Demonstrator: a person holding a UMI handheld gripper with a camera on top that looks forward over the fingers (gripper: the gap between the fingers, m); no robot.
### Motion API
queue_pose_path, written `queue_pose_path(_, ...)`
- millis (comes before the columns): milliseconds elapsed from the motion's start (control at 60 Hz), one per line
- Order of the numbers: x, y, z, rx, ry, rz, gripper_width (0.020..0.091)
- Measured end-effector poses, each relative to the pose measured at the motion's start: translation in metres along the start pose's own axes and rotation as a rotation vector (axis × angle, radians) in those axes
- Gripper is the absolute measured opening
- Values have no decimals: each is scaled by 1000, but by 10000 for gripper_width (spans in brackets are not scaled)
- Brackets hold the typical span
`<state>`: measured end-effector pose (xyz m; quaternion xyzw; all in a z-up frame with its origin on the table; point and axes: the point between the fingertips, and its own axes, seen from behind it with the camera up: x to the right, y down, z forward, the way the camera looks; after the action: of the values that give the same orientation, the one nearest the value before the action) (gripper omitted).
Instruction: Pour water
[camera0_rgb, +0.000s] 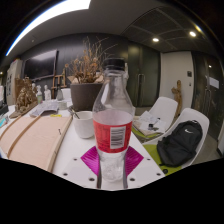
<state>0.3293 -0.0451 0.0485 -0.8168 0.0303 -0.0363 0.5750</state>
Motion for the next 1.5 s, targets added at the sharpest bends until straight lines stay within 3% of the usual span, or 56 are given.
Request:
queue_pose_path(67, 1, 0, 0, -4, 9, -10, 234)
queue_pose_path(233, 12, -16, -1, -13, 47, -85, 233)
queue_pose_path(533, 75, -119, 30, 59, 269, -557, 233)
queue_pose_path(800, 66, -191, 87, 159, 406, -1197, 231)
queue_pose_path(1200, 68, -205, 143, 180, 530, -1778, 231)
queue_pose_path(1500, 64, -196, 150, 215, 497, -1816, 232)
